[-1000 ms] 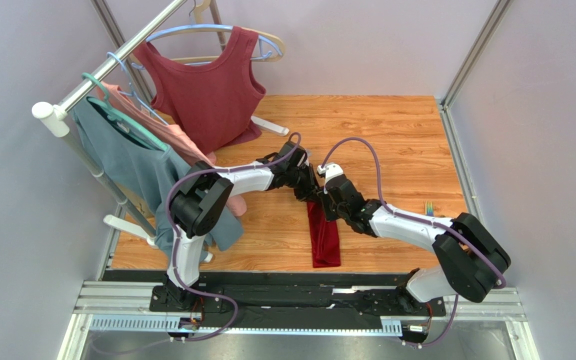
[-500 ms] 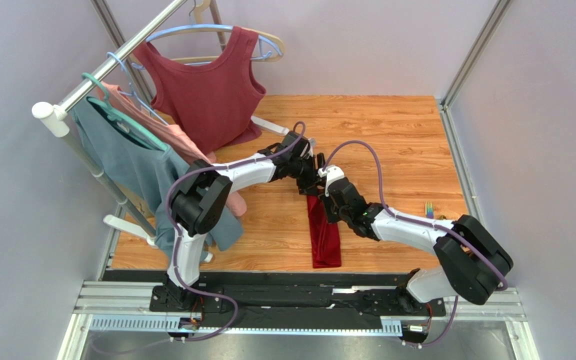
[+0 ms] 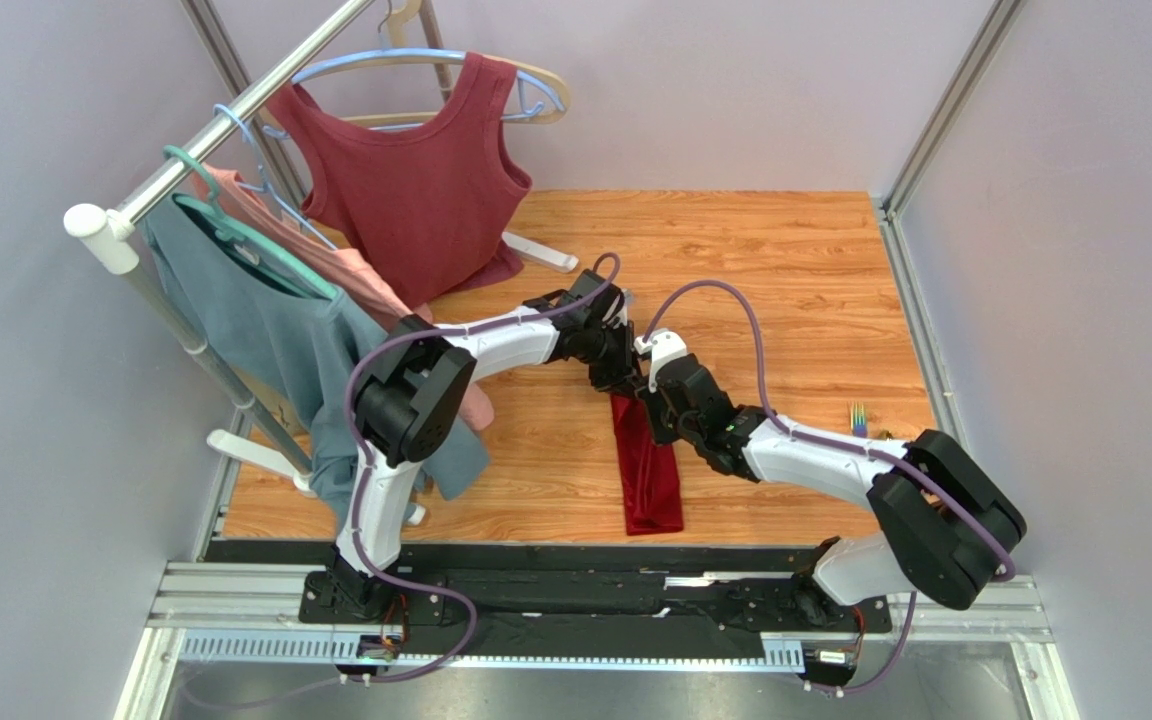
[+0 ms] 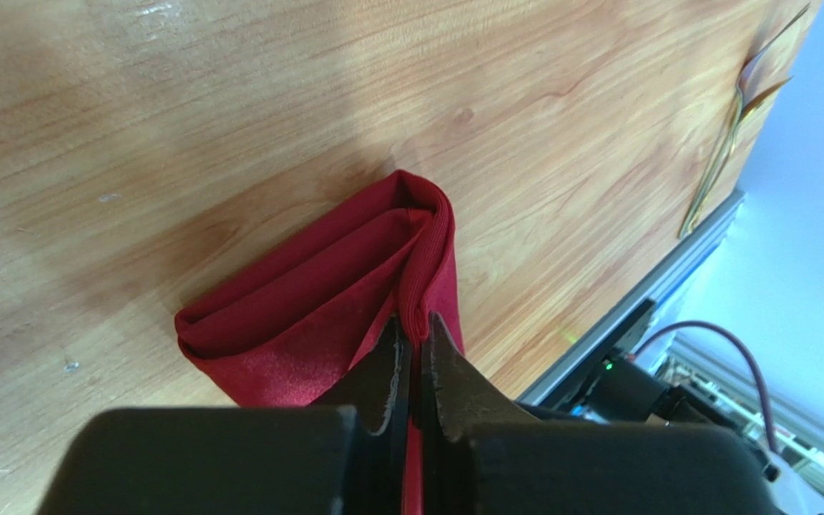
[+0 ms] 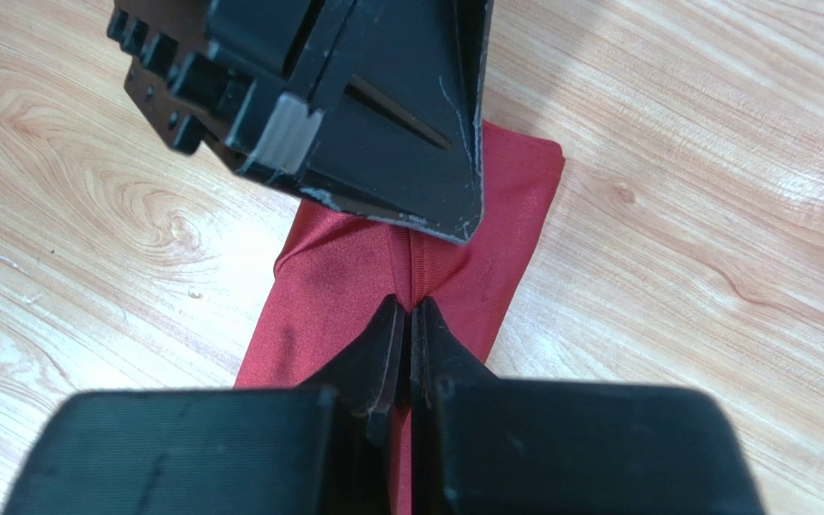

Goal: Fold the napkin into a case and place the utensils inside
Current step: Pick up the top corner of the smaller rectangle folded napkin from the center of the board.

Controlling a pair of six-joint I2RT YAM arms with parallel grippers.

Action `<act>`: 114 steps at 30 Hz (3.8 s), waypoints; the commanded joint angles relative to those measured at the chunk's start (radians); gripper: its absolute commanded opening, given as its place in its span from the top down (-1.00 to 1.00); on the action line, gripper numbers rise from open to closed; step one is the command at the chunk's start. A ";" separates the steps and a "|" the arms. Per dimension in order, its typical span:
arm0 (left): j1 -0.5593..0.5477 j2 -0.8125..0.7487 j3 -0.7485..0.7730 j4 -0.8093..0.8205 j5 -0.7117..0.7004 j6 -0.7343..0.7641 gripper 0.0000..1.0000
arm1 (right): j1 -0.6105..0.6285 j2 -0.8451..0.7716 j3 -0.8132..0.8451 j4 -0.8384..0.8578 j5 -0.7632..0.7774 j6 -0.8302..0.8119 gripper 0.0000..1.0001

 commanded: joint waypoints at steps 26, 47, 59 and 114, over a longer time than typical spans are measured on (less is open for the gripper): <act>0.009 -0.062 0.022 -0.003 -0.039 0.024 0.46 | 0.005 0.049 0.055 0.082 0.032 -0.006 1.00; 0.015 -0.007 0.086 -0.057 -0.044 0.081 1.00 | 0.005 0.021 0.036 0.093 0.044 -0.010 0.88; 0.017 -0.037 0.037 -0.043 -0.034 0.028 1.00 | 0.002 0.107 0.079 0.137 0.039 -0.006 0.42; 0.041 -0.103 -0.095 0.107 0.119 -0.127 1.00 | -0.007 0.135 0.091 0.165 0.087 -0.007 0.36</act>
